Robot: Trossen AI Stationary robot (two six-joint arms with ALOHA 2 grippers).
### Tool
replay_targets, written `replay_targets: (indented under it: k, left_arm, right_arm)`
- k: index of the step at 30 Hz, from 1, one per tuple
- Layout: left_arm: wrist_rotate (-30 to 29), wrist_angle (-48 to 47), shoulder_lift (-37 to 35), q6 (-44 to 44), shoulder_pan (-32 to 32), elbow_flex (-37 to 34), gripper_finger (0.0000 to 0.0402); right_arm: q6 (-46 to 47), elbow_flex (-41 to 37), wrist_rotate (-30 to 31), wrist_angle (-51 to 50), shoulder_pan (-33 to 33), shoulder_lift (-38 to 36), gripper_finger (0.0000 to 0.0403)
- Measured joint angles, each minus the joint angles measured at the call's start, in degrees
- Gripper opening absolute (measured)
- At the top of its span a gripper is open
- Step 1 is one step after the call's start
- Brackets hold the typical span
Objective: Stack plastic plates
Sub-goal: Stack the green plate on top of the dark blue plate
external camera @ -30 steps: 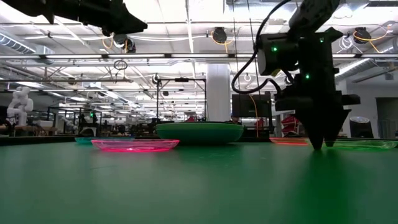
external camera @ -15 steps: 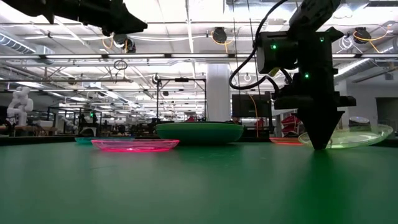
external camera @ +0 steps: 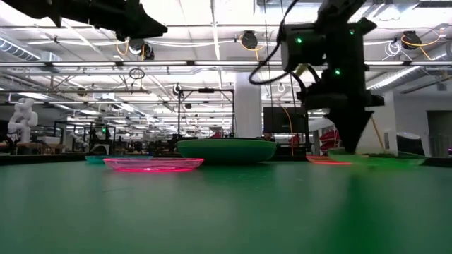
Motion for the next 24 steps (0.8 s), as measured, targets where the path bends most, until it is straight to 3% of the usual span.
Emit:
replay_targets:
  k: [7,16,24]
  left_arm:
    - [0.0,-0.13,0.0,-0.03,0.02,0.0,0.0186]
    - [0.0,-0.61,0.0,-0.07,0.02,0.0,0.0186]
    - [0.0,-0.61,0.0,-0.04,0.0,0.0,0.0186]
  right_arm:
    - [-5.19,5.79,1.0,-1.57,0.0,-0.02,0.0001]
    - [-10.84,16.39,8.0,-12.07,0.5,-0.09,0.0001]
    - [-22.44,24.09,12.47,-12.17,-0.93,-0.11,0.0]
